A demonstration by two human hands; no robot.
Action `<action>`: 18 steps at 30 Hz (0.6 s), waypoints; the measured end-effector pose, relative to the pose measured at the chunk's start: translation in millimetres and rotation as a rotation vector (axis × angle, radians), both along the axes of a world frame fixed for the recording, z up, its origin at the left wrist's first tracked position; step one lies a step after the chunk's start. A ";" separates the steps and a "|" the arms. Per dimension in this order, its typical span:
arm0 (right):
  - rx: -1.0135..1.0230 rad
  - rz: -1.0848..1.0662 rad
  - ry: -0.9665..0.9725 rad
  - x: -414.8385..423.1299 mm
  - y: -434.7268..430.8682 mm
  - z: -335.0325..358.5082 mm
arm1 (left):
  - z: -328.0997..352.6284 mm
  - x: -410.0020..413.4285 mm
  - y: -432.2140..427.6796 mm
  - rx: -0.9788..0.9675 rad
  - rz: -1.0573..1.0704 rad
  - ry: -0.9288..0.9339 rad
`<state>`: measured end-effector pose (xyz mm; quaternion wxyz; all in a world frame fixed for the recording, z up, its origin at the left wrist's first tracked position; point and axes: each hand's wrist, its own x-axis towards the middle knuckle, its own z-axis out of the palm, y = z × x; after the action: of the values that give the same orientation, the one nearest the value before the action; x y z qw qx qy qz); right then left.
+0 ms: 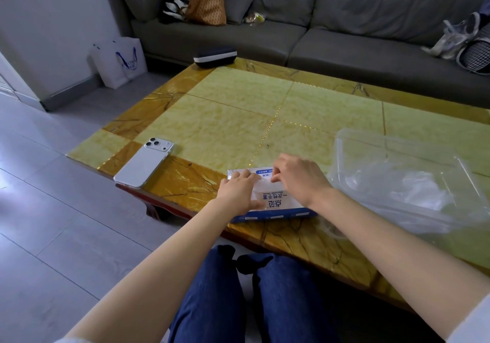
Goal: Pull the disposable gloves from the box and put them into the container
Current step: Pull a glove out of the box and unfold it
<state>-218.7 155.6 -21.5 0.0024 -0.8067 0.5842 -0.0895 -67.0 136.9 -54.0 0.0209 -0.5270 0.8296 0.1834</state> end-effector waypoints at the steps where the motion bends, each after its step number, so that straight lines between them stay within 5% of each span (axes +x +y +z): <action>1: 0.010 -0.021 -0.006 -1.8 -2.2 -0.1 | -0.7 0.8 -0.4 -0.002 -0.001 -0.002; 10: 0.027 -0.338 -0.297 -16.3 -20.6 -2.8 | -4.7 0.5 -2.8 -0.019 0.009 -0.002; 18: 0.002 -0.074 0.016 -7.1 -7.6 -5.8 | -6.6 1.5 -1.1 -0.011 0.026 0.030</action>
<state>-225.8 148.0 -27.3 -0.0047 -0.7851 0.6138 -0.0826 -65.4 135.8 -60.6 0.0031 -0.5352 0.8238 0.1869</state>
